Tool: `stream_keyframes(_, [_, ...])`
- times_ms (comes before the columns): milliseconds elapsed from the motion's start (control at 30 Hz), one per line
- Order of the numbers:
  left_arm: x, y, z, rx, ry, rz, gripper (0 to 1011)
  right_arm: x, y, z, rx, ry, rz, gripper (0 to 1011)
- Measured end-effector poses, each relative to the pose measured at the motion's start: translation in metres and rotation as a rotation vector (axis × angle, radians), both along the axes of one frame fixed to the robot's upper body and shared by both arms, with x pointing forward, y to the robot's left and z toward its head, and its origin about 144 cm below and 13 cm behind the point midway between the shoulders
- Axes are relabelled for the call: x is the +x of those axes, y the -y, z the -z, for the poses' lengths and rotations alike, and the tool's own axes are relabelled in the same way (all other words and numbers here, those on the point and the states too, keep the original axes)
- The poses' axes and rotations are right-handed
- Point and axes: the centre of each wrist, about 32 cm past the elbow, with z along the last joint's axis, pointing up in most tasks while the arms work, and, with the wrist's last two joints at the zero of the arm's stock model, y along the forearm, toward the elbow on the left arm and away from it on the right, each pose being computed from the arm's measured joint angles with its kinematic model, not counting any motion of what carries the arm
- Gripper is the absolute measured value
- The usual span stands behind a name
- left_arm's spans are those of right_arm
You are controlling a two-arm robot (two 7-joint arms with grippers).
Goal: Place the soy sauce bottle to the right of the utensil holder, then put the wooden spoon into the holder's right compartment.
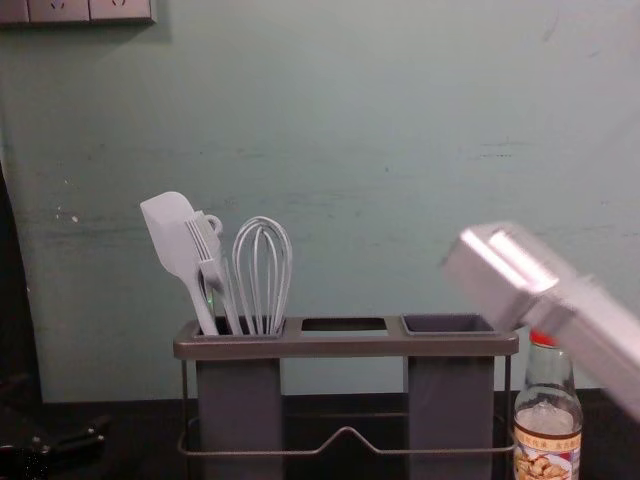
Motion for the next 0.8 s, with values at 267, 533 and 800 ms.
stream_keyframes(267, [0.000, 0.000, 0.000, 0.000, 0.000, 0.000, 1000, -0.024, 0.019, 0.002, 0.057, 0.175, 0.001, 838])
stream_keyframes(533, [0.000, 0.000, 0.000, 0.000, 0.000, 0.000, 1000, -0.044, 0.029, 0.020, 0.141, 0.439, -0.017, 839])
stream_keyframes(800, [0.000, 0.000, 0.000, 0.000, 0.000, 0.000, 1000, -0.052, 0.033, 0.039, 0.202, 0.625, 0.011, 838])
